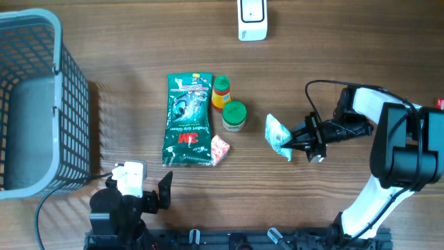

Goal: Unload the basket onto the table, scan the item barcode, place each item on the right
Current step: 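Pull the wipes pack right with right gripper and lift it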

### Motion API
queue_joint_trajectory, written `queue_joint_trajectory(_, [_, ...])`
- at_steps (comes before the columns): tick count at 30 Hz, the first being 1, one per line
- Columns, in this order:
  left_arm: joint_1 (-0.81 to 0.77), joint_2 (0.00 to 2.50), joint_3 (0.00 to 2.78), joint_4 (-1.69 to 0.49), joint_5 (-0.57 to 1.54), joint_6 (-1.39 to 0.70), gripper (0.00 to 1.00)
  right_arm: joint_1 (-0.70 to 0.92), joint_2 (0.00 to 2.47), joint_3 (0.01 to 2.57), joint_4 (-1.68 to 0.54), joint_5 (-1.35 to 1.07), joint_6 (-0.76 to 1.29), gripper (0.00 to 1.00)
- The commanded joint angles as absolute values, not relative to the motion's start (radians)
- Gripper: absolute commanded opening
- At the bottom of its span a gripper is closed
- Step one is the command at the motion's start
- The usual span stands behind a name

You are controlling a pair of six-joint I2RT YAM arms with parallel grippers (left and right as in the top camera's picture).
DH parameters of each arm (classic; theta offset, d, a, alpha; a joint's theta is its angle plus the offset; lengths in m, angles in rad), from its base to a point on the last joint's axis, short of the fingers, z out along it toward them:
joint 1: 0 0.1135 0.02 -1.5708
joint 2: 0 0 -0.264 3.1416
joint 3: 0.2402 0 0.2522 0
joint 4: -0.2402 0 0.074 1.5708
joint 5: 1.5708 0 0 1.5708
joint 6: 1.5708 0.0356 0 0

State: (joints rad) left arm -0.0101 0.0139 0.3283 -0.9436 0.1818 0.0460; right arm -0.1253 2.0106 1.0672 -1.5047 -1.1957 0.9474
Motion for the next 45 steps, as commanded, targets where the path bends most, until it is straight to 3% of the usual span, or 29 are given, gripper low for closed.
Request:
queue_joint_trajectory(1, [-0.004,0.007,0.327,-0.944,0.194,0.04,1.0,-0.122,2.014,1.065,-1.504,-1.204,0.97,0.04])
queue_joint_trajectory(7, [-0.004,0.007,0.327,-0.944,0.194,0.04,1.0,-0.122,2.014,1.065,-1.477,-1.204,0.936,0.04])
queue_joint_trajectory(15, [-0.004,0.007,0.327,-0.944,0.194,0.04,1.0,-0.139,2.009,1.066,-1.613,-1.216,0.545,0.04])
queue_joint_trajectory(22, [-0.004,0.007,0.327,-0.944,0.194,0.04,1.0,-0.139,1.955,1.066,-1.613,-1.106,0.541,0.04])
queue_joint_trajectory(28, [-0.004,0.007,0.327,-0.944,0.194,0.04,1.0,-0.138,1.753,1.065,-1.613,-1.076,0.53,0.04])
queue_joint_trajectory(37, [-0.004,0.007,0.327,-0.944,0.194,0.04,1.0,-0.138,1.289,1.065,-1.61,-1.008,0.825,0.04])
queue_joint_trajectory(40, [-0.004,0.007,0.327,-0.944,0.194,0.04,1.0,-0.138,1.162,1.065,-1.556,-0.831,0.988,0.04])
queue_joint_trajectory(45, [-0.004,0.007,0.327,-0.944,0.194,0.04,1.0,-0.138,1.019,1.065,-1.401,-0.316,1.3,0.04])
